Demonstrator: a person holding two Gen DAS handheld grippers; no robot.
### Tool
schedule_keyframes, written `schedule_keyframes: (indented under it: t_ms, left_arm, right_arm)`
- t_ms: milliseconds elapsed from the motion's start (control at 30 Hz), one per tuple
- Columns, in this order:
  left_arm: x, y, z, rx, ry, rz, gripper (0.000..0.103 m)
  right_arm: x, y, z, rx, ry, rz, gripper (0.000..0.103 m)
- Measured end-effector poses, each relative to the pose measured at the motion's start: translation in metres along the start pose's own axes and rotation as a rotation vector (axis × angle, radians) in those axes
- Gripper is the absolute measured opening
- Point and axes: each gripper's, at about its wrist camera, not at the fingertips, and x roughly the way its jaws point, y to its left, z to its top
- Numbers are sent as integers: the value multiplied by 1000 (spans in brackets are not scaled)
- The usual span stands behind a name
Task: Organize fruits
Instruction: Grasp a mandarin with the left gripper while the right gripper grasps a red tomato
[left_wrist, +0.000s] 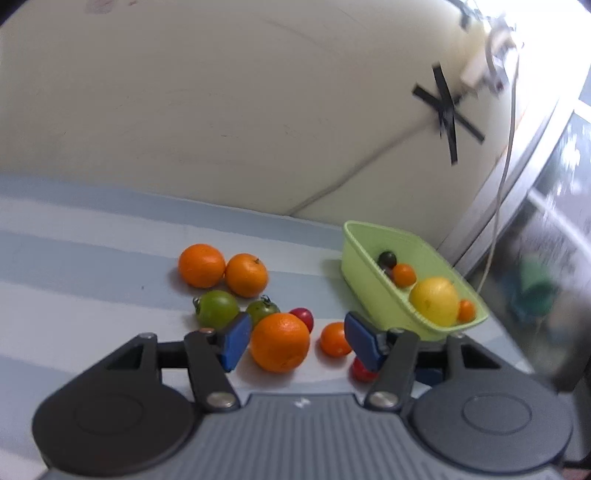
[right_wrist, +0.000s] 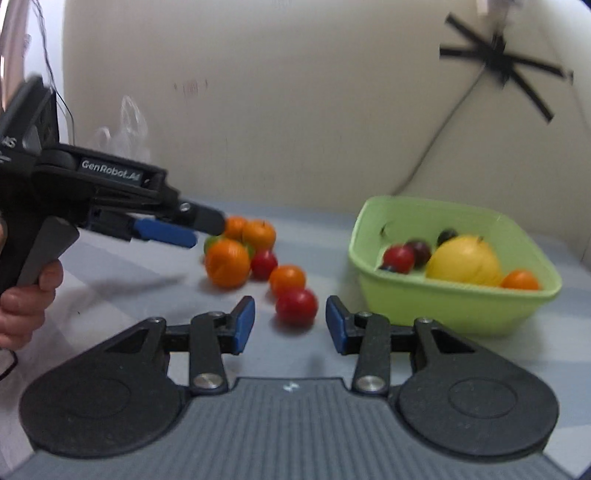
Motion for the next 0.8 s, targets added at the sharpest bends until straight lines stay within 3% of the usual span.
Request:
schedule_keyframes:
  t_ms: [100, 167, 267, 300, 467, 500, 567, 700, 800]
  left_arm:
    - [7, -4, -7, 41, 6, 29, 53]
    - [6, -4, -10, 67, -13, 57, 36]
    - [-1, 1, -12, 39, -22, 48, 35]
    - [-3, 2, -14, 34, -24, 43, 35]
    - [-14, 2, -22, 27, -40, 12, 32]
    - [-14, 0, -23, 33, -43, 21, 35]
    - [-8, -3, -22, 40, -32, 40, 52]
    - [3, -10, -21, 83, -29, 82, 53]
    - [9, -4, -20, 57, -15, 69, 52]
  right_arm:
    - [11, 0, 2, 7, 44, -12, 45]
    - [14, 0, 3, 17, 60, -17, 45]
    - [19, -1, 6, 29, 78, -19, 44]
    - [20, -1, 6, 33, 83, -13, 32]
    - [7, 8, 0, -1, 39, -6, 32]
    - [4, 9, -1, -5, 28, -3, 32]
    - [7, 11, 0, -6, 30, 2, 32]
    - [11, 9, 0, 7, 27, -6, 33]
    - [12, 6, 0, 26, 34, 2, 33]
